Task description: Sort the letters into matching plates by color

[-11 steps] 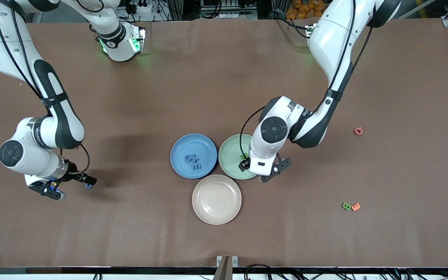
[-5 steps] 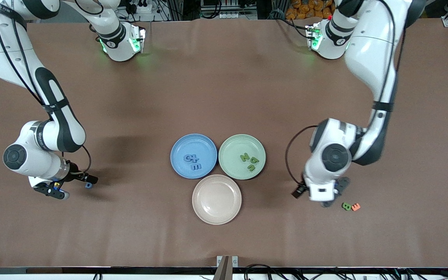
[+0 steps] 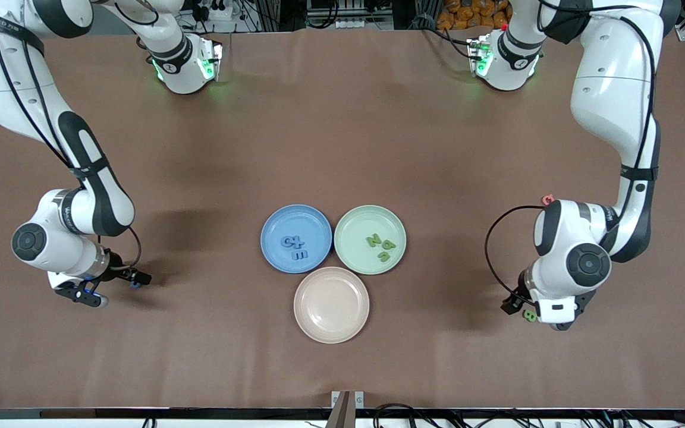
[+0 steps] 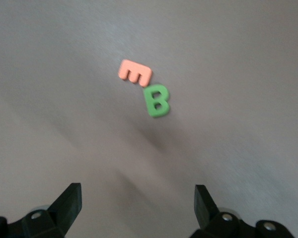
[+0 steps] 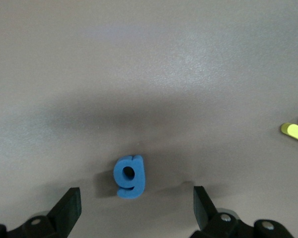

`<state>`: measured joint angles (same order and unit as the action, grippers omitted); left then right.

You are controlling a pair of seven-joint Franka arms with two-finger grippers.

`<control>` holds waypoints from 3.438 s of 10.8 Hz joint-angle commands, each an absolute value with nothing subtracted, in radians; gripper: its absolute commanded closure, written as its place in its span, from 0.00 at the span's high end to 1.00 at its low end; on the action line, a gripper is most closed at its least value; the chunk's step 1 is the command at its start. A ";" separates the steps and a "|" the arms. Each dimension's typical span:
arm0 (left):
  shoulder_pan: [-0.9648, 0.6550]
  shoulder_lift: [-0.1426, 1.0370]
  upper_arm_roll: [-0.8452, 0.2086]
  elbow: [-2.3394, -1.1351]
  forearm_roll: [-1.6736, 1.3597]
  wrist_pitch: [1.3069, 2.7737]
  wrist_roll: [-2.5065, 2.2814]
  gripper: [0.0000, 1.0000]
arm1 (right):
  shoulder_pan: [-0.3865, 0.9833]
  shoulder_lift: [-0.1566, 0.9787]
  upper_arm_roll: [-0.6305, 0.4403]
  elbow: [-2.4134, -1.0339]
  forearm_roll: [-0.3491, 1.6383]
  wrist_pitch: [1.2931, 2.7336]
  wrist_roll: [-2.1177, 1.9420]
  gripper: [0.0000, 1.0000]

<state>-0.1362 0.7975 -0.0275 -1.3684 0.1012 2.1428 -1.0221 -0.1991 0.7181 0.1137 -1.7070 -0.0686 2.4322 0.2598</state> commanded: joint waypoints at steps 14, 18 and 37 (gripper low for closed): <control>-0.087 0.905 -0.003 -1.341 0.109 2.373 -1.050 1.00 | -0.199 0.769 0.117 -1.680 -0.110 2.499 0.249 0.31; -0.094 0.907 -0.002 -1.316 0.109 2.315 -1.120 1.00 | -0.199 0.765 0.117 -1.678 -0.112 2.496 0.247 0.25; -0.090 0.957 0.014 -1.305 0.115 2.327 -1.094 0.00 | -0.075 0.643 0.120 -1.663 -0.056 2.368 0.270 0.25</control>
<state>-0.0865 0.9399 0.0062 -1.3250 0.1018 2.3368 -1.0953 -0.1282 0.6842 0.1221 -1.6554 -0.1110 2.3922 0.2514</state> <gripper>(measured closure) 0.163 0.727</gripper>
